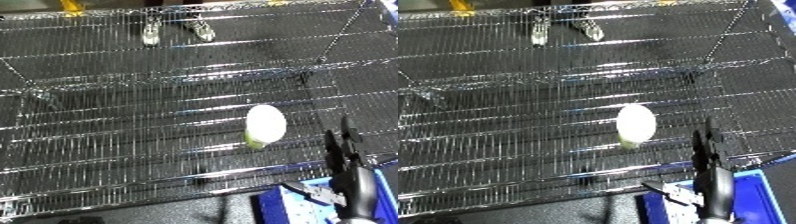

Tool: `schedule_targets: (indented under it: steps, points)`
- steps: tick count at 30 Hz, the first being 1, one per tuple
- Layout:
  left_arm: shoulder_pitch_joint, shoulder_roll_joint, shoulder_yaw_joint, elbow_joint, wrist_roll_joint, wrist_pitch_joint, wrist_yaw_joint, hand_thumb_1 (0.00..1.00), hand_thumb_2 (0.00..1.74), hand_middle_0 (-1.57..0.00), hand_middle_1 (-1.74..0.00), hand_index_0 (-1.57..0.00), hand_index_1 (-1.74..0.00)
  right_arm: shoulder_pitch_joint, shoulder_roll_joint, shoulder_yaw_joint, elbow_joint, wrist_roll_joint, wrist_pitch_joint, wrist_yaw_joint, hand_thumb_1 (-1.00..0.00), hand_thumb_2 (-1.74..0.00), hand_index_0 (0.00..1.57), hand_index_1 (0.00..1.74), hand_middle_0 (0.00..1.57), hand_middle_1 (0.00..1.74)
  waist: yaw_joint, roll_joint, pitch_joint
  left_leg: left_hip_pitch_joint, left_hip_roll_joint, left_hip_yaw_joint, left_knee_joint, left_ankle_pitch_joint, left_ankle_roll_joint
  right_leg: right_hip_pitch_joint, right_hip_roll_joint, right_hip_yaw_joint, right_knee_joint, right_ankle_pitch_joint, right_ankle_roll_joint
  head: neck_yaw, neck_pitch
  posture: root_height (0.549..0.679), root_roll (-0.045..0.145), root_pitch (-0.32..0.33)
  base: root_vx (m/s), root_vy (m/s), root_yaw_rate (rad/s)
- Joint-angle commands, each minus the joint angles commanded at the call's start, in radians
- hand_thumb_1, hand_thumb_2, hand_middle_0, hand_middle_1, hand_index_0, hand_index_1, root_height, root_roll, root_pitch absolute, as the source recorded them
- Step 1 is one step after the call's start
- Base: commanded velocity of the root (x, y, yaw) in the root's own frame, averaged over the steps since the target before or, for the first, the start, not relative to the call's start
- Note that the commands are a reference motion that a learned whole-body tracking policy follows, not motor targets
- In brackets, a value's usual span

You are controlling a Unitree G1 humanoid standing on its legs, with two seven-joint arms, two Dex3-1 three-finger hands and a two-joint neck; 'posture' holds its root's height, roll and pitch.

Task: Pick up the object and place it into the box

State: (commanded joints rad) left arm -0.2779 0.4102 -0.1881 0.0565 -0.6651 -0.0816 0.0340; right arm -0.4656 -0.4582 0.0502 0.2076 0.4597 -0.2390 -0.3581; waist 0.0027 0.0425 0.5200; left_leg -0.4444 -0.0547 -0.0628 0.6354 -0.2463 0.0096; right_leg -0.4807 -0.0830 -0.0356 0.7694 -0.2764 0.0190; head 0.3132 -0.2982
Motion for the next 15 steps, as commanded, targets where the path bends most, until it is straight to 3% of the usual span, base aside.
schedule_targets:
  steps: [5, 15]
  points:
    - [-0.019, 0.01, -0.005, -0.006, -0.006, 0.009, 0.012, 1.0, 1.74, -1.57, -1.74, -1.57, -1.74, -0.049, -0.031, -0.004, 0.032, 0.009, 0.01, -0.026, 0.0, 0.0, 0.0, 0.0, 0.0, 0.0, 0.004, 0.008, 0.0, -0.036, -0.003, 0.006, 0.007, -0.002, 0.0016, -0.04, 0.0, -0.001, 0.015, -0.001, -0.0005, 0.029, 0.023, 0.639, 0.049, 0.08, -0.02, -0.011, -0.012]
    - [-0.044, 0.024, -0.013, -0.01, -0.01, 0.019, 0.009, 1.0, 1.74, -1.57, -1.74, -1.57, -1.74, -0.115, -0.065, 0.006, 0.08, -0.005, 0.038, -0.031, 0.0, 0.0, 0.0, 0.0, 0.0, 0.0, 0.012, 0.026, 0.0, -0.102, -0.009, 0.012, 0.032, -0.012, 0.0035, -0.11, -0.0024, -0.003, 0.051, -0.01, -0.0026, 0.07, 0.058, 0.634, 0.051, 0.123, -0.001, -0.017, 0.009]
